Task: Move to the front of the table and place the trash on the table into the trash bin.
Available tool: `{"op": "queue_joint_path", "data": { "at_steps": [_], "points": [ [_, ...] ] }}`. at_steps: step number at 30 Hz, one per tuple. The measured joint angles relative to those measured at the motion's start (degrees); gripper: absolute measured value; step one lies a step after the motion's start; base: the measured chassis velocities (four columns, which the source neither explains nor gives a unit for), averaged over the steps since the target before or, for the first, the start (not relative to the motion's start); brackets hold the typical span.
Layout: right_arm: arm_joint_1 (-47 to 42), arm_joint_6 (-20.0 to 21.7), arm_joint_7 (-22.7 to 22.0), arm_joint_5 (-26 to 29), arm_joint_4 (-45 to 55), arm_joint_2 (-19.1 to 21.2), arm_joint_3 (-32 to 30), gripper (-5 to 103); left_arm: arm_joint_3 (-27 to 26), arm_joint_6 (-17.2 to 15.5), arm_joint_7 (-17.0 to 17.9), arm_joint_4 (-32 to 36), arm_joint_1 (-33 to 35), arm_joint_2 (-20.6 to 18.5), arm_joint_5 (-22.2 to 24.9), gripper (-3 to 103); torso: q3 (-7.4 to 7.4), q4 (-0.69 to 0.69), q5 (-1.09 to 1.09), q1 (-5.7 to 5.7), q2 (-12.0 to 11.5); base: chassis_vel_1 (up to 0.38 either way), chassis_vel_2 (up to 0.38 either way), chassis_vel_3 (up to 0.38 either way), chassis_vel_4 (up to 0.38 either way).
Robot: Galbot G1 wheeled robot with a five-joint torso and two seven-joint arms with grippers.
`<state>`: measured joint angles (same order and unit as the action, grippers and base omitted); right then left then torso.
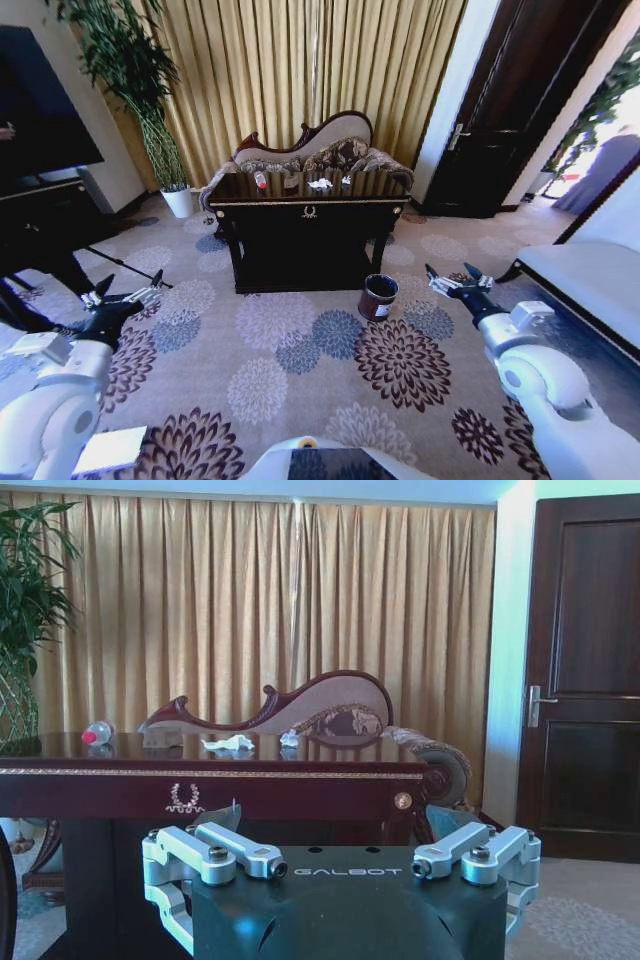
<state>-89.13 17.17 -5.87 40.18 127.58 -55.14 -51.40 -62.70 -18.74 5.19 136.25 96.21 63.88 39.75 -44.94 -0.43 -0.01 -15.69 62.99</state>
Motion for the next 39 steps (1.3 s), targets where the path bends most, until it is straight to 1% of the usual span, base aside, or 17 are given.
{"op": "queue_joint_path", "data": {
  "at_steps": [5, 7, 9, 11, 16, 25, 39],
  "points": [
    [-0.1, 0.0, 0.0, 0.0, 0.1, 0.1, 0.0, 100, 0.0, 0.5, -0.2, 0.0, 0.1, 0.1, 0.0, 100, -0.02, 0.03, 0.02, -0.03, 0.0, -0.146, 0.137, 0.15, -0.123],
    [-0.1, 0.0, 0.0, 0.0, 0.2, 0.1, 0.0, 100, 0.0, 0.7, -0.3, 0.0, 0.1, 0.1, 0.0, 100, -0.03, 0.03, 0.02, -0.04, 0.0, -0.136, 0.129, 0.138, -0.115],
    [-0.2, 0.0, 0.0, 0.0, 0.4, 0.1, -0.1, 100, 0.0, 0.8, -0.4, -0.1, 0.1, 0.1, -0.1, 100, -0.01, -0.01, 0.0, -0.03, 0.0, -0.136, 0.106, 0.087, -0.136],
    [-0.3, 0.0, 0.0, 0.0, 0.4, 0.1, -0.1, 100, 0.0, 0.8, -0.4, -0.1, 0.1, 0.1, -0.1, 100, -0.01, -0.02, 0.0, -0.02, 0.0, -0.145, 0.101, 0.082, -0.132],
    [-0.3, 0.0, 0.0, 0.0, 0.5, 0.2, -0.2, 100, 0.0, 1.0, -0.5, 0.0, 0.1, 0.2, -0.1, 100, -0.01, 0.01, -0.01, 0.0, 0.0, -0.089, 0.11, 0.085, -0.119],
    [-0.2, -0.1, 0.0, 0.1, 0.5, 0.2, -0.2, 100, 0.0, 1.1, -0.5, 0.2, 0.2, 0.2, -0.1, 100, -0.01, 0.01, 0.01, -0.02, 0.0, -0.098, 0.118, 0.125, -0.104],
    [0.0, -0.1, 0.1, 0.2, 0.3, 0.2, -0.2, 100, 0.3, 1.3, -0.7, 0.2, 0.2, 0.4, -0.4, 100, -0.01, 0.01, 0.0, -0.01, 0.0, -0.084, 0.024, 0.077, -0.035]
  ]
}}
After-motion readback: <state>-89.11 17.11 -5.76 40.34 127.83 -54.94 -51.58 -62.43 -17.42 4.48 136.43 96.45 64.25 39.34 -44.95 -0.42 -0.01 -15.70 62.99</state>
